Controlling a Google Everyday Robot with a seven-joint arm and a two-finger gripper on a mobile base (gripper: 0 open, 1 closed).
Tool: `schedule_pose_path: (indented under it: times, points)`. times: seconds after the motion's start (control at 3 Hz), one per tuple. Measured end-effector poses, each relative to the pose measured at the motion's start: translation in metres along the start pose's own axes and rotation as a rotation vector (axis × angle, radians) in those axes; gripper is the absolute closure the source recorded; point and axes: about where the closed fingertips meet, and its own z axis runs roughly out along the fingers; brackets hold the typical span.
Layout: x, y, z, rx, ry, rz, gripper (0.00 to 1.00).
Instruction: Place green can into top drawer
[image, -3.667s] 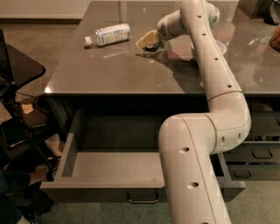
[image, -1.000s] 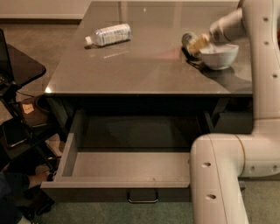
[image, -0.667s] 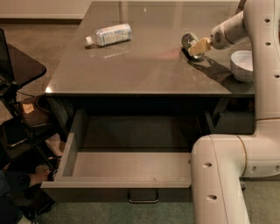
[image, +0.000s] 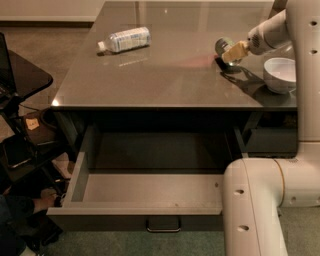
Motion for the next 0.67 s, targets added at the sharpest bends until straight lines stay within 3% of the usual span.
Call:
schedule_pose_path:
  times: [0.33,0.67]
  points:
    - [0.0438,-0.0151,-0.0180,0.081,0.094,0.061,1.00]
    - [0.0438,-0.0151,-0.0180,0.081,0.094,0.061,1.00]
